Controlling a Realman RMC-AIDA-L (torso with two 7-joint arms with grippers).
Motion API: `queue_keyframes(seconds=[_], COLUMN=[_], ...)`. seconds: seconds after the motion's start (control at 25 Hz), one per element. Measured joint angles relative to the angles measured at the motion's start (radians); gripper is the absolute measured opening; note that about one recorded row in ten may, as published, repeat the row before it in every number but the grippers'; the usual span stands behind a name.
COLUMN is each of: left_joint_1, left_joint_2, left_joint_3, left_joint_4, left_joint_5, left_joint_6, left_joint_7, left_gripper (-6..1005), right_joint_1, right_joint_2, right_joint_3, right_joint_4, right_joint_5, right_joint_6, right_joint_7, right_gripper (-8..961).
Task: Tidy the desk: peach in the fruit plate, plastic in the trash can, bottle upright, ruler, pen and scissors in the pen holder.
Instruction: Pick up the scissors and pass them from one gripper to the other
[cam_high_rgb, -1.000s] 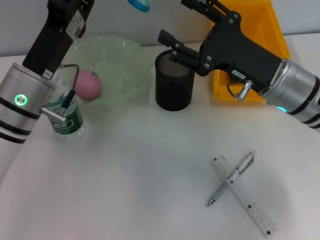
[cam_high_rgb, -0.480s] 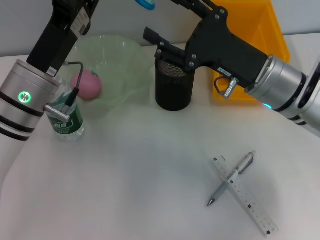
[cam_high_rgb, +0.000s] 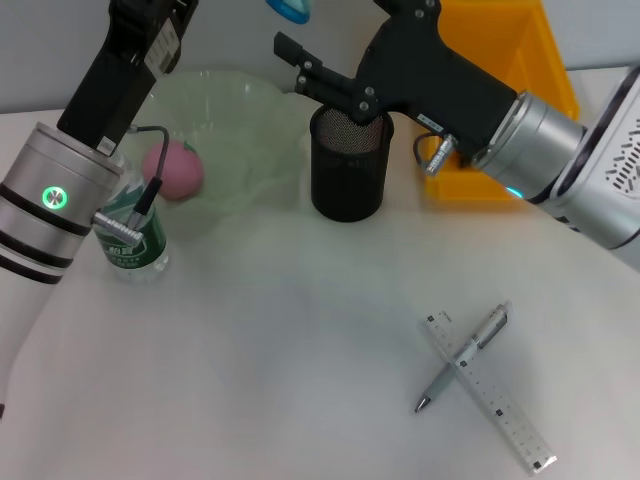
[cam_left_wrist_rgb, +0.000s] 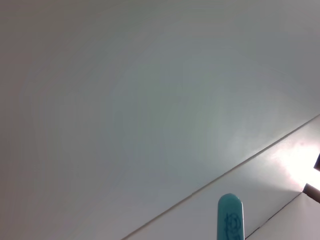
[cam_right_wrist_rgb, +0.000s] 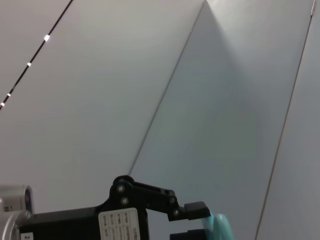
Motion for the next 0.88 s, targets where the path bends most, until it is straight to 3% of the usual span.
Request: queue_keyframes(seconds=[0.48, 0.88], left_joint_1=[-0.007, -0.008], left_joint_2=[0.0, 0.0], left_joint_3=[-0.011, -0.011], left_joint_4=[-0.005, 0.001], left_joint_5=[0.021, 0.021], left_joint_6=[-0.016, -0.019], left_joint_7=[0.061, 0.061], left_gripper=[272, 278], right_joint_1=[0.022, 0.026], right_joint_2=[0.001, 0.002], right_joint_3=[0.0, 0.0], right_joint_4=[0.0, 0.005], right_joint_5=[0.0, -0.001], right_joint_6=[0.025, 0.025], right_joint_7=[-0.008, -0.011], right_gripper=[768, 688])
